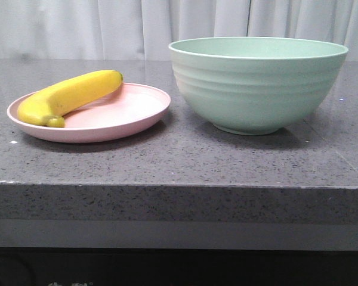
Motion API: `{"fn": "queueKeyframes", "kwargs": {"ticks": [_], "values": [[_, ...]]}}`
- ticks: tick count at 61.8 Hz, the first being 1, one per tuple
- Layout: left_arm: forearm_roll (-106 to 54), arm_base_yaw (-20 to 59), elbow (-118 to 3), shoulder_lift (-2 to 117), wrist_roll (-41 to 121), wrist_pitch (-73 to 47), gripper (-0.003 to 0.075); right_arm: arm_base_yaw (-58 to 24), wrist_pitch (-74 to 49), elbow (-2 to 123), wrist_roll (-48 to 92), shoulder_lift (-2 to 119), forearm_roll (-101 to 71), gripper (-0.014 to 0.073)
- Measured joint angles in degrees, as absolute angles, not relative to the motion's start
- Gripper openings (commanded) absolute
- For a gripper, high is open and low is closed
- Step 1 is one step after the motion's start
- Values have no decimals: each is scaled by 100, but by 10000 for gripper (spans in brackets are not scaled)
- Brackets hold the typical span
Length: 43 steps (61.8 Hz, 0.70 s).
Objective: Transfer banana from pink plate to green bowl
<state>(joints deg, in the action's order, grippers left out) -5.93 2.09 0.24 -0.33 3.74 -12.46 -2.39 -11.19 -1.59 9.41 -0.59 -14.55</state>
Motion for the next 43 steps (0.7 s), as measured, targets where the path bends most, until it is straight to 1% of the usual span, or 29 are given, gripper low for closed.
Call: {"fn": "queueKeyframes", "kwargs": {"ticks": [19, 32, 38, 43], "values": [[-593, 209, 24, -33, 374, -1205, -18, -239, -1119, -159, 941, -59, -1455, -60], [-593, 209, 12, -33, 374, -411, -18, -239, -1078, -159, 941, -59, -1455, -60], [-593, 209, -141, -17, 374, -530, -18, -239, -974, -159, 941, -59, -1455, -60], [-581, 209, -478, 292, 374, -720, -18, -239, -1067, 76, 941, -59, -1455, -60]]}}
